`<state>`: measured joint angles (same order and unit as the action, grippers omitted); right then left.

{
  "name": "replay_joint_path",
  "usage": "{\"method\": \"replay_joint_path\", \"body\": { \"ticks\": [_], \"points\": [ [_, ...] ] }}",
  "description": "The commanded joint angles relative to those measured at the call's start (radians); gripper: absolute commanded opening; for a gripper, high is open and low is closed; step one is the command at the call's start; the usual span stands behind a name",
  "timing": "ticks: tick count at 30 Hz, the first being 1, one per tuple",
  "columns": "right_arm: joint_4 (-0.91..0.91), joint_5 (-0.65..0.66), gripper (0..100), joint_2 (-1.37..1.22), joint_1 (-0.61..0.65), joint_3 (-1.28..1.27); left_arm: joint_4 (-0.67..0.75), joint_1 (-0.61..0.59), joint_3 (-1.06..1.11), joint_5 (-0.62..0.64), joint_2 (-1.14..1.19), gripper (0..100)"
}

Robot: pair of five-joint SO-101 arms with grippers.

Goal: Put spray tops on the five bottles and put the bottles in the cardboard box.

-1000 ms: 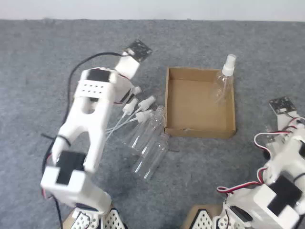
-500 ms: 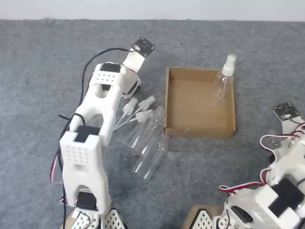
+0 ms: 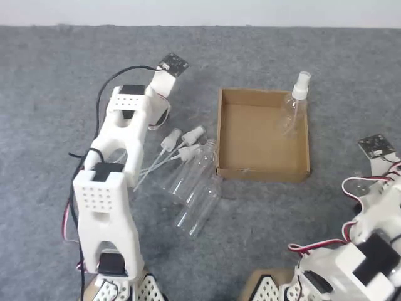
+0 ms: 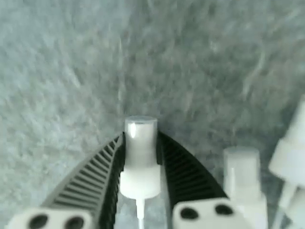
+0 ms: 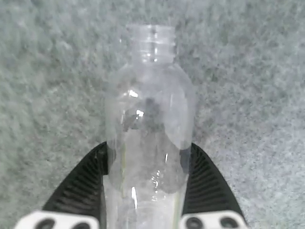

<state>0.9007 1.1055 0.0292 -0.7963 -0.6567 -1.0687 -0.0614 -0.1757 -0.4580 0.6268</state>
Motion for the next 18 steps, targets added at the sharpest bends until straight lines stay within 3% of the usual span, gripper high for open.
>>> {"method": "replay_joint_path", "body": {
  "ticks": [1,4,8,18],
  "points": [
    [-0.004,-0.026,7.4,-0.016,0.008,-0.002,-0.110,-0.029,-0.039,0.055,-0.178,1],
    [-0.007,-0.077,14.5,-0.016,0.035,0.000,-0.209,-0.044,-0.012,0.091,-0.308,1],
    [-0.007,-0.144,15.9,-0.016,0.077,0.002,-0.261,-0.066,0.139,0.173,-0.528,1],
    [0.007,-0.264,18.2,-0.015,0.142,0.058,-0.201,-0.121,0.688,0.193,-1.192,1]
  ]
}}
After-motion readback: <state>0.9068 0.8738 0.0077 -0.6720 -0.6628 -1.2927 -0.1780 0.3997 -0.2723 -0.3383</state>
